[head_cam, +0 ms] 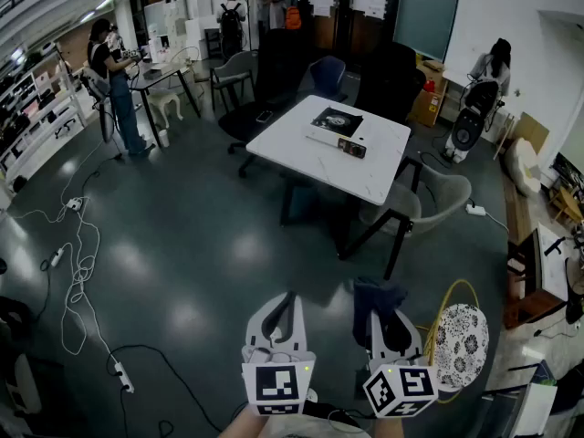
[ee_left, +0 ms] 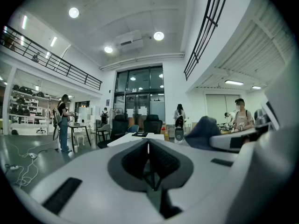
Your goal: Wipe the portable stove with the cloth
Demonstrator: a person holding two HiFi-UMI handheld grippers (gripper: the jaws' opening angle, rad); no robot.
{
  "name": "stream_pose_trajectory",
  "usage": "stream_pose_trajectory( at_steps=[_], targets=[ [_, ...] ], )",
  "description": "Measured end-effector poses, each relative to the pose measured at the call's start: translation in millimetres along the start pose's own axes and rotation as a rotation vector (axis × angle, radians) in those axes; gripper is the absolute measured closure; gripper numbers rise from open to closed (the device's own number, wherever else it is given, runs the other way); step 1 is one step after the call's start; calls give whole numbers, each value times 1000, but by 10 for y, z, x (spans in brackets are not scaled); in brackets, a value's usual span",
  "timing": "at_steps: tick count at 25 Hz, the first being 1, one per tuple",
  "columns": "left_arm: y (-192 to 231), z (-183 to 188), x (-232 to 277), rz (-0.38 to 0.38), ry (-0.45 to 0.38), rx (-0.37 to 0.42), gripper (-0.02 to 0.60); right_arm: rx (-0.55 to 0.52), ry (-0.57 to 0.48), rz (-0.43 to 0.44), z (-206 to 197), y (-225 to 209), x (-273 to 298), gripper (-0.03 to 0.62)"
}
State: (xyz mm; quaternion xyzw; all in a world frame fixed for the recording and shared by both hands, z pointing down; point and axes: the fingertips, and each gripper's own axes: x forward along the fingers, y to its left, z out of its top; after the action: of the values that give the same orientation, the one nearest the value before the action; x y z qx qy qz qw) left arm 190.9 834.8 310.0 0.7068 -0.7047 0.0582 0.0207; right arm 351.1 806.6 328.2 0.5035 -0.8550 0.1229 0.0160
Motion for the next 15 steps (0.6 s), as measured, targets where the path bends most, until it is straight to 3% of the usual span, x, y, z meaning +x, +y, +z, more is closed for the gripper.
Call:
stream_pose_trajectory(
  at_steps=[15],
  targets=[
    [120, -42, 153, 3, 6, -16, 561, 42, 6, -3, -34, -4, 185, 494]
  ],
)
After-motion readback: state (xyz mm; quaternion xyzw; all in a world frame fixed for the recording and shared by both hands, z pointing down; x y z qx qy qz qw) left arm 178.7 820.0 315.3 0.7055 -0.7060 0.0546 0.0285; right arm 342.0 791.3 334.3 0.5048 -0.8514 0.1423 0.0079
